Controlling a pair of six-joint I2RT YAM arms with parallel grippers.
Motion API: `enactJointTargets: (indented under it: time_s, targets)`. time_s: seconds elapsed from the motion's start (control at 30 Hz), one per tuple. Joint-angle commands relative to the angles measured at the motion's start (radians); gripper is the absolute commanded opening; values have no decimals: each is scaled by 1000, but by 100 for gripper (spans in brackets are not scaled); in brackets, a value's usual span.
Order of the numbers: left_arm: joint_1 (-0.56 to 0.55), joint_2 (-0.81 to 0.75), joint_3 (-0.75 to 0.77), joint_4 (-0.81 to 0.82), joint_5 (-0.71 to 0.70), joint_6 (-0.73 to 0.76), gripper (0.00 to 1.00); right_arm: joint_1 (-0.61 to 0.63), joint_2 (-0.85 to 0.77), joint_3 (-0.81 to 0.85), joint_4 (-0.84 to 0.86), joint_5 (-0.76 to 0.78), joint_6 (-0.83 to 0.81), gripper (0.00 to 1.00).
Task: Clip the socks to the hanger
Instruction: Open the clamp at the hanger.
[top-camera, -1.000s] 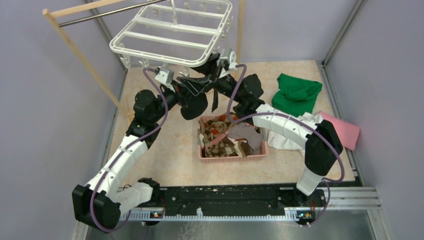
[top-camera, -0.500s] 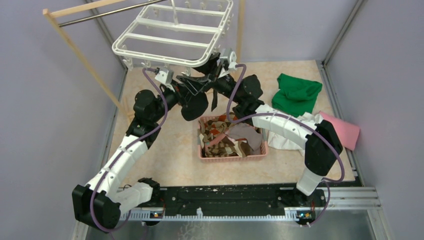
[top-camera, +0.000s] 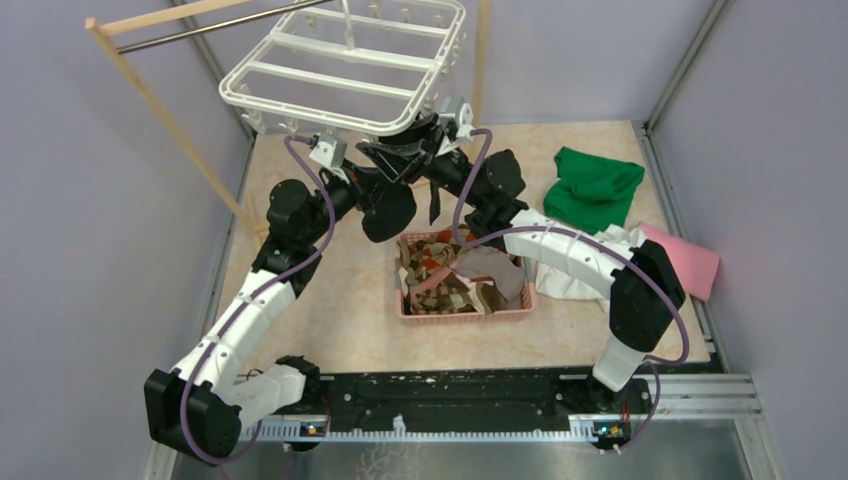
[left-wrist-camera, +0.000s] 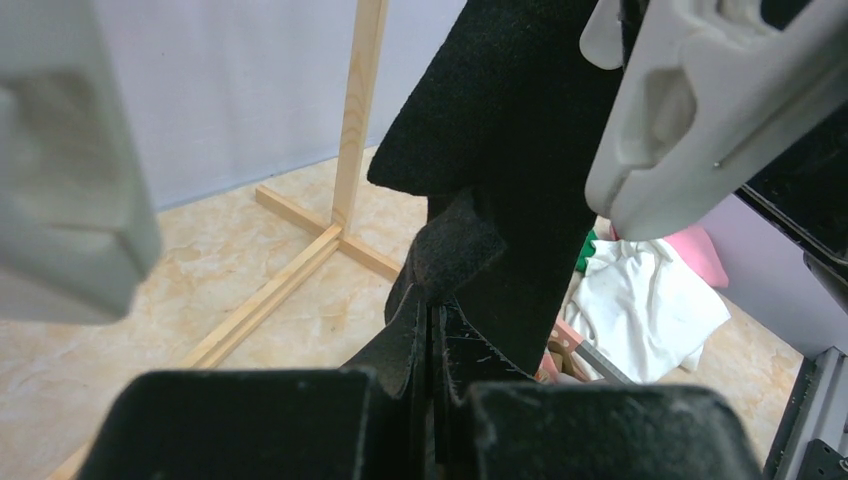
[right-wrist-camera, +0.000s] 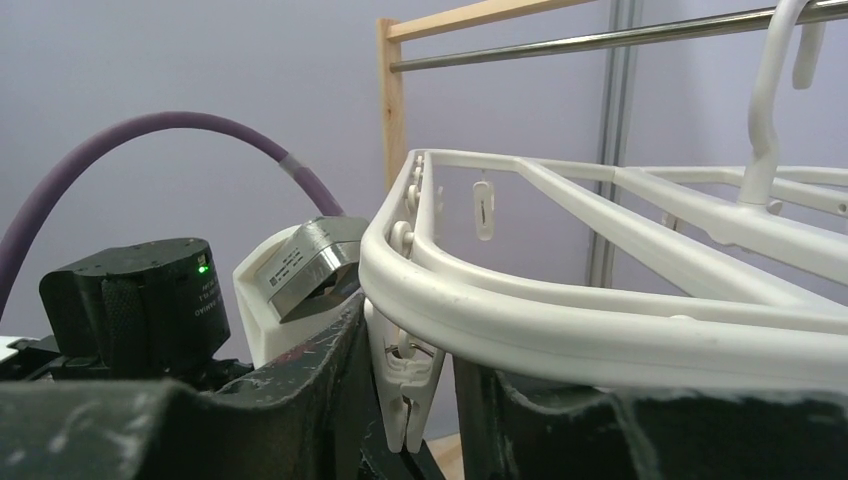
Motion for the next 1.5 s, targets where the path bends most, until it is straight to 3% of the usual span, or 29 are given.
enactJointTargets:
  time_s: [0.0,0.27,0.87,1.1,1.47]
  targets:
    - [5,4,25,58,13,-9,0,11,-13,6,50,-10,-8,31]
    - [5,-21,5,59,7,-16,0,11,-23,0,50,-26,14,7]
    - [63,-112,62,-163,108,31,0,-6,-59,-34,46,-107,23,3]
    - [93,-127,101,-254,157,-51,0,-14,-64,-35,45,-133,35,4]
    - [201,-154,99,-232,385,-219,0,-30,-71,-42,46,-165,54,4]
